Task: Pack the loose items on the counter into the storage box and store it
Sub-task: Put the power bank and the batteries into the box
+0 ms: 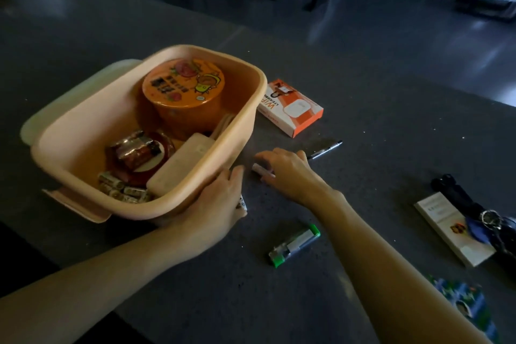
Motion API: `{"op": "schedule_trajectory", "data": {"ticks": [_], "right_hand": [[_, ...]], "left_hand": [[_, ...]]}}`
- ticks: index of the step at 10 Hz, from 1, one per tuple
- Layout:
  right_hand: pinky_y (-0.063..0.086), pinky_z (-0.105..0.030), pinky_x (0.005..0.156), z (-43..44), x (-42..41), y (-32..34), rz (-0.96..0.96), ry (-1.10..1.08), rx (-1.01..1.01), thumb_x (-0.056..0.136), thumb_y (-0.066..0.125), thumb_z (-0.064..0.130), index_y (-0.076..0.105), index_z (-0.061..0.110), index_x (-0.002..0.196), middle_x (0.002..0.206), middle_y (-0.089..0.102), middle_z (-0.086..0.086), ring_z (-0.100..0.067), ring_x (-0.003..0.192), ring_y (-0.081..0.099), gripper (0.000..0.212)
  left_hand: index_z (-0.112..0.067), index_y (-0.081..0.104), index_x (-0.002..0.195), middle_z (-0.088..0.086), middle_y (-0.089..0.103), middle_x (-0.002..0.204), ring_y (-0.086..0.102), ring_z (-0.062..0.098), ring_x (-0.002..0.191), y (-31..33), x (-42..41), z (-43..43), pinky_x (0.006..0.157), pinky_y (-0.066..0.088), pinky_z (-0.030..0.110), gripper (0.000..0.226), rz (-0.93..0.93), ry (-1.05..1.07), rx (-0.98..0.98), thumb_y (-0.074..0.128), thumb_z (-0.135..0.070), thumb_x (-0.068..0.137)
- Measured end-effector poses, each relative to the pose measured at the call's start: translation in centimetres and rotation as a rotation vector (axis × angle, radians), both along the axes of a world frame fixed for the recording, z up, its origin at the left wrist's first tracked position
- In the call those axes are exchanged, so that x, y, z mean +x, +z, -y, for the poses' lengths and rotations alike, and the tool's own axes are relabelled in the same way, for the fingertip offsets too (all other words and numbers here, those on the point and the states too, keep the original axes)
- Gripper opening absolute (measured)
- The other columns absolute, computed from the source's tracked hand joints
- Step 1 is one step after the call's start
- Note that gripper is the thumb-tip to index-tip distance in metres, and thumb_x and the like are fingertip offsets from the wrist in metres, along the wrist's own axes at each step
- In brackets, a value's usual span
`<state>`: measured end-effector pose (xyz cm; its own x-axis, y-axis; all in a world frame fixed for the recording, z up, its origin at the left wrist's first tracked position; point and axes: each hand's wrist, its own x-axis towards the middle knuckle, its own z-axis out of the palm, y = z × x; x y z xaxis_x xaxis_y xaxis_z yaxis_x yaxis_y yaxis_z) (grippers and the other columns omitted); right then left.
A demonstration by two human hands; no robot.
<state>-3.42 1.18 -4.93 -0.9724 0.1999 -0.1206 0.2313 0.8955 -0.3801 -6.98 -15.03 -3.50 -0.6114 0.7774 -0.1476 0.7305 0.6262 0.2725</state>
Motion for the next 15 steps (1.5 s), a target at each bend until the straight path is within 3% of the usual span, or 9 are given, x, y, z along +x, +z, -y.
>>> {"op": "schedule_trajectory", "data": {"ticks": [2,4,5,6,8,10,11,12,15], "right_hand": [[0.032,-0.034,0.091,-0.3,0.9,0.5,0.175,0.132,-0.129,0.073,0.075,0.031,0.042,0.028,0.132,0.116,0.054,0.0,-0.011,0.098,0.045,0.067],[0.034,-0.041,0.102,-0.1,2.8,1.7,0.123,0.041,-0.272,0.074,0.074,0.03,0.05,0.023,0.122,0.119,0.057,0.0,-0.012,0.105,0.05,0.054],[0.043,-0.027,0.087,-0.5,4.4,4.0,0.105,-0.01,-0.361,0.071,0.073,0.04,0.05,0.027,0.116,0.108,0.056,0.009,-0.005,0.095,0.051,0.052],[0.039,-0.016,0.071,-0.8,5.3,7.9,0.01,-0.069,-0.369,0.052,0.064,0.062,0.048,0.036,0.104,0.095,0.051,0.018,0.0,0.088,0.051,0.06],[0.043,-0.01,0.064,3.7,2.9,14.4,-0.25,-0.009,-0.269,0.038,0.059,0.071,0.053,0.038,0.095,0.085,0.061,0.017,0.004,0.079,0.059,0.066],[0.044,-0.021,0.079,10.4,-2.3,14.3,-0.158,0.045,-0.171,0.066,0.074,0.044,0.054,0.027,0.108,0.093,0.055,0.016,-0.006,0.092,0.056,0.05],[0.041,-0.04,0.094,13.1,-4.4,13.0,-0.104,0.037,-0.121,0.069,0.072,0.041,0.052,0.025,0.112,0.102,0.057,0.012,-0.009,0.097,0.053,0.05],[0.037,-0.041,0.097,15.0,-6.0,11.6,-0.04,0.007,-0.083,0.071,0.07,0.041,0.052,0.026,0.114,0.108,0.057,0.011,-0.008,0.098,0.051,0.049],[0.037,-0.031,0.084,17.8,-7.0,10.0,0.098,-0.132,-0.042,0.073,0.066,0.049,0.052,0.033,0.118,0.09,0.046,0.02,-0.005,0.088,0.045,0.05]], "left_hand": [[-0.006,0.029,0.137,0.014,0.055,0.121,0.056,0.026,0.105,-0.2,0.4,0.4,0.088,0.045,0.034,0.062,-0.073,-0.005,0.004,0.06,-0.022,0.086],[-0.009,0.023,0.14,0.012,0.053,0.125,0.054,0.023,0.108,-0.1,0.6,0.7,0.091,0.043,0.032,0.071,-0.016,-0.004,0.14,0.063,-0.018,0.082],[-0.018,0.035,0.131,0.0,0.058,0.121,0.056,0.011,0.109,1.5,1.5,1.4,0.092,0.046,0.025,0.063,-0.101,-0.032,0.279,0.069,-0.025,0.077],[-0.023,0.044,0.112,-0.012,0.057,0.107,0.06,0.0,0.095,5.9,1.7,2.3,0.076,0.048,0.008,0.053,0.079,-0.059,0.525,0.068,-0.036,0.067],[-0.042,0.039,0.096,-0.022,0.055,0.098,0.057,-0.011,0.095,12.3,-2.1,6.5,0.076,0.048,0.006,0.058,0.257,-0.059,0.61,0.081,-0.023,0.062],[-0.044,0.036,0.108,-0.025,0.057,0.095,0.054,-0.018,0.087,13.6,-9.6,11.3,0.069,0.043,0.013,0.07,0.212,-0.048,0.411,0.082,-0.031,0.056],[-0.043,0.038,0.112,-0.02,0.059,0.099,0.056,-0.013,0.089,12.8,-12.7,12.6,0.066,0.042,0.011,0.075,0.309,-0.098,0.329,0.084,-0.026,0.056],[-0.045,0.036,0.113,-0.021,0.056,0.098,0.056,-0.011,0.087,11.7,-14.7,13.6,0.058,0.045,0.008,0.077,0.355,-0.179,0.23,0.085,-0.027,0.057],[-0.038,0.033,0.129,-0.021,0.052,0.1,0.055,0.004,0.093,10.2,-17.0,13.8,0.079,0.05,0.025,0.082,0.403,-0.322,0.086,0.08,-0.035,0.062]]}}
